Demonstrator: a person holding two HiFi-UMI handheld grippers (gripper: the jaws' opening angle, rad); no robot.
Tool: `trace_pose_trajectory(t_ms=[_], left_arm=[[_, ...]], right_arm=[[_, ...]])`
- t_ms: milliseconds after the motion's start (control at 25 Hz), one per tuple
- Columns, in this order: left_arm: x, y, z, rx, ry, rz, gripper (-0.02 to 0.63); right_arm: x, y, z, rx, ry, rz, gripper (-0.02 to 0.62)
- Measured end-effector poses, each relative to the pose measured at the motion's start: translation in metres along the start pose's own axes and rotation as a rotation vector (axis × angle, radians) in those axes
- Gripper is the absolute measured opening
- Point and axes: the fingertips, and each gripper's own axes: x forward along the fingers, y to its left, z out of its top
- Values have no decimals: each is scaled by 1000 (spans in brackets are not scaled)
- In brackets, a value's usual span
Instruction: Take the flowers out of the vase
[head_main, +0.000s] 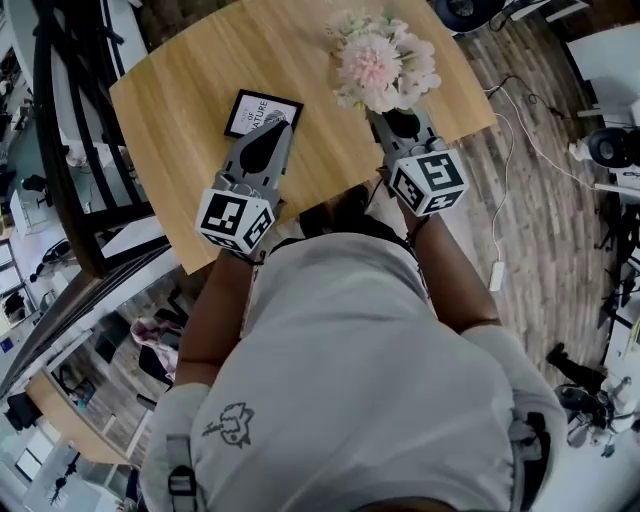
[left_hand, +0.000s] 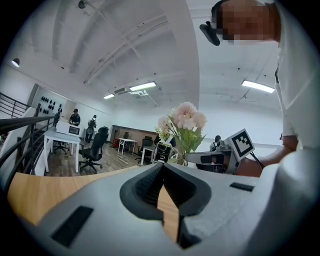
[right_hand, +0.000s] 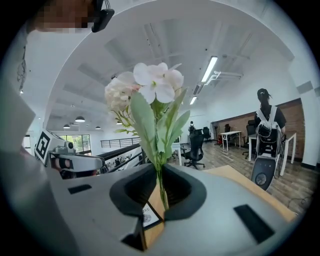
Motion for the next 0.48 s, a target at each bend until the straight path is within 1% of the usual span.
trace_pose_trajectory(t_ms=[280,480], left_arm=[[6,-38,-8,0,19,-9,5],[14,-67,-14,6,25,31,4]], right_arm=[[-39,-12,-6,12,2,12,41],[-64,-30,-8,17,-10,51,40]])
